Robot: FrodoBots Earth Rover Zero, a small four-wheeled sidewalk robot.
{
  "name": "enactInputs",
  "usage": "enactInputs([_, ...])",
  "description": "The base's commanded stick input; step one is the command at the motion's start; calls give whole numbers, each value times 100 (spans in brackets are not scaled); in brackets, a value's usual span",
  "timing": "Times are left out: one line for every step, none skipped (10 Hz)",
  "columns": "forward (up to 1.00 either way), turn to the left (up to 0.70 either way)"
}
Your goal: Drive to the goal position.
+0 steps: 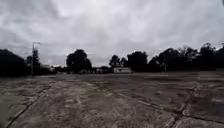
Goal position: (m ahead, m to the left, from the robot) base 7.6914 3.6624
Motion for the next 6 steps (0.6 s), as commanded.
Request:
enactInputs([70,0])
enactInputs([70,0])
enactInputs([70,0])
enactInputs([70,0])
enactInputs([70,0])
enactInputs([70,0])
